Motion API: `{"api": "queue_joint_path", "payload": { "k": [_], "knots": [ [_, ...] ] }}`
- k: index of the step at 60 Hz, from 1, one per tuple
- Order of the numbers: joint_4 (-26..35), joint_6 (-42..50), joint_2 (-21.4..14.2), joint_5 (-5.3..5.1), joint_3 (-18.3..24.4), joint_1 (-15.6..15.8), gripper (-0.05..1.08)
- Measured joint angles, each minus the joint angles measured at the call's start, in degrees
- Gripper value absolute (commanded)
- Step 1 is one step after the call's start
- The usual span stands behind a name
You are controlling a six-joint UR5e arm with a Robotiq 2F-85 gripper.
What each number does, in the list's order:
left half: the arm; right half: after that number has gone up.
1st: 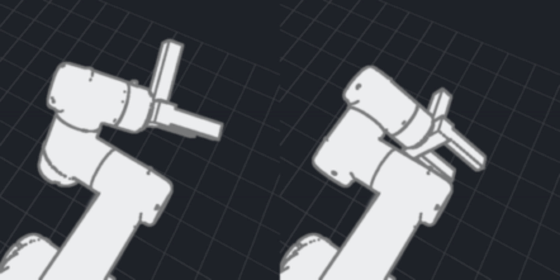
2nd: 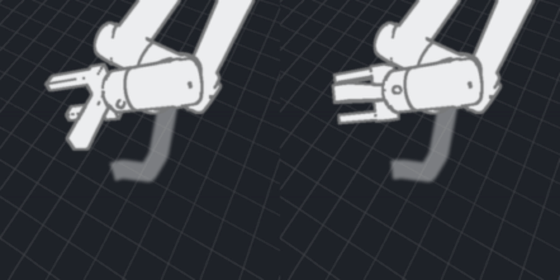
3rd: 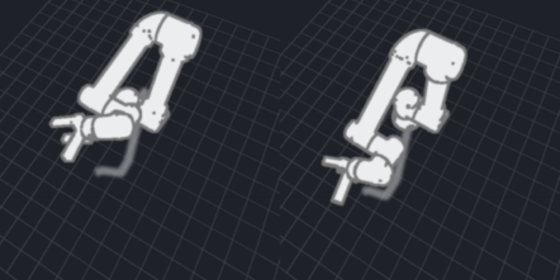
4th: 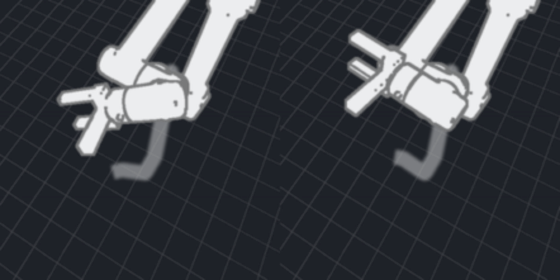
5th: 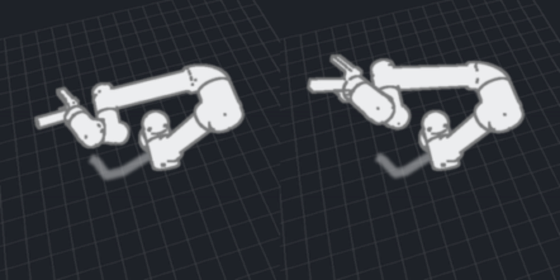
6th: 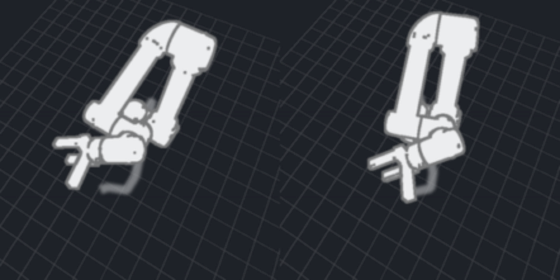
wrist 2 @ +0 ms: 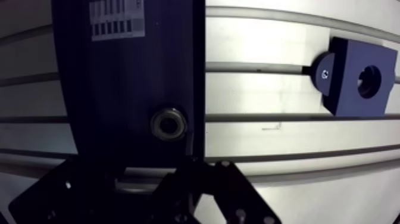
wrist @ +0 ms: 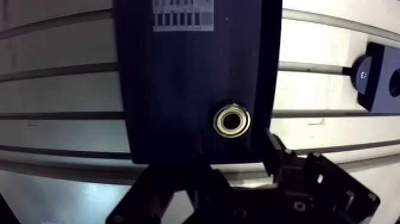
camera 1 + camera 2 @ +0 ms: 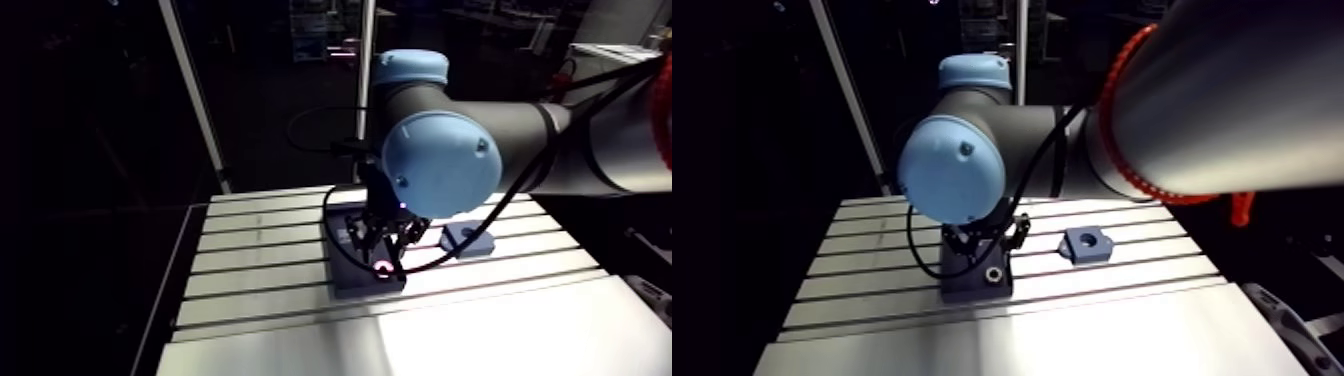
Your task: Pick up the bearing and press it into the housing until flush.
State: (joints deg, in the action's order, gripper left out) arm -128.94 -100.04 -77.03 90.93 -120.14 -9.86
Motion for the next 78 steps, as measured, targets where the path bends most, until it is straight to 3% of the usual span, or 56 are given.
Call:
{"api": "queue_joint_path", "payload": {
  "k": [78],
  "knots": [
    [-2.04,0.05,2.59,0.08,-0.05,0.01,0.43]
  ]
}}
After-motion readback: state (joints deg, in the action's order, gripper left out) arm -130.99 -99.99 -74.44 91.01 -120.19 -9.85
